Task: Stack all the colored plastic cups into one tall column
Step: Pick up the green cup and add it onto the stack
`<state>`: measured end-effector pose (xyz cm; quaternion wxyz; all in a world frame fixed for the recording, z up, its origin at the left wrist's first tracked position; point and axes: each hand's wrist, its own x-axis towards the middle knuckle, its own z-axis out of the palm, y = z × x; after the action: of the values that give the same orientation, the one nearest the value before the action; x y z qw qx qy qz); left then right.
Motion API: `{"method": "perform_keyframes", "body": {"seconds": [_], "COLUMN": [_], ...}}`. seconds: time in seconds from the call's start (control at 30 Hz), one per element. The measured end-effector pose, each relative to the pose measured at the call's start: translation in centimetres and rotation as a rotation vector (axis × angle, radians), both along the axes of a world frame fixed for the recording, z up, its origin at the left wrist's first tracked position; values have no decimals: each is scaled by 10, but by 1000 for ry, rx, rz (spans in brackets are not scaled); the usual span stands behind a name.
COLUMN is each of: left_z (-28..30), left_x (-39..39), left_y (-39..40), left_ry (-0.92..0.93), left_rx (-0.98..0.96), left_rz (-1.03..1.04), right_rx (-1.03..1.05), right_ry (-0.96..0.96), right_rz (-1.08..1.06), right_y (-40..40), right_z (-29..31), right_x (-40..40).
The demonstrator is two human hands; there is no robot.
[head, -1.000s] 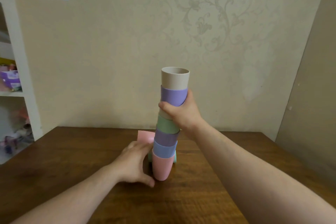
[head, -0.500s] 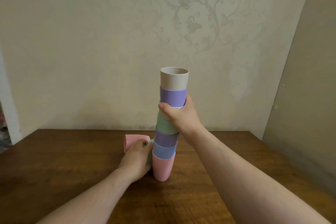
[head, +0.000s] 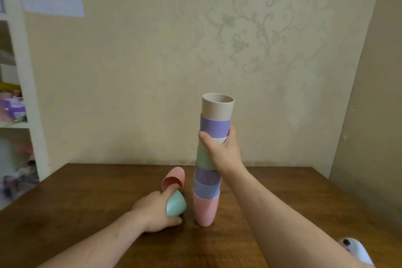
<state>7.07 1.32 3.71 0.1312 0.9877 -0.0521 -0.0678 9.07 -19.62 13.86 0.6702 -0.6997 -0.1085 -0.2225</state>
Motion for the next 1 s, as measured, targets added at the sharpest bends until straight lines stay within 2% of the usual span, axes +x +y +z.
{"method": "perform_keyframes", "body": {"seconds": [0.13,0.37,0.47,0.6,0.7,0.83,1.0], "left_z": [-12,-10,29,134,198,244,253], "left_x": [-2,-3,3,8,-2,-11,-6], "left_y": [11,14,2,-24,-45,-67,-90], "left_ry": [-28,-33,-223,-513,-661,-776,-711], "left_rx": [-173,-977,-1271,-1558,-1629,-1578,-1352], "left_rz": [116,350,336,190,1,-175,-181], "right_rx": [14,0,-1,10,14,9,12], "right_ry": [14,33,31,24,22,25,22], "right_rz": [53,93,95,95,103,124,132], "right_y": [1,-2,-1,-5,-6,0,1], "right_z": [-4,-5,-5,-3,-4,-6,-5], "right_x": [-1,1,1,2,1,1,2]}}
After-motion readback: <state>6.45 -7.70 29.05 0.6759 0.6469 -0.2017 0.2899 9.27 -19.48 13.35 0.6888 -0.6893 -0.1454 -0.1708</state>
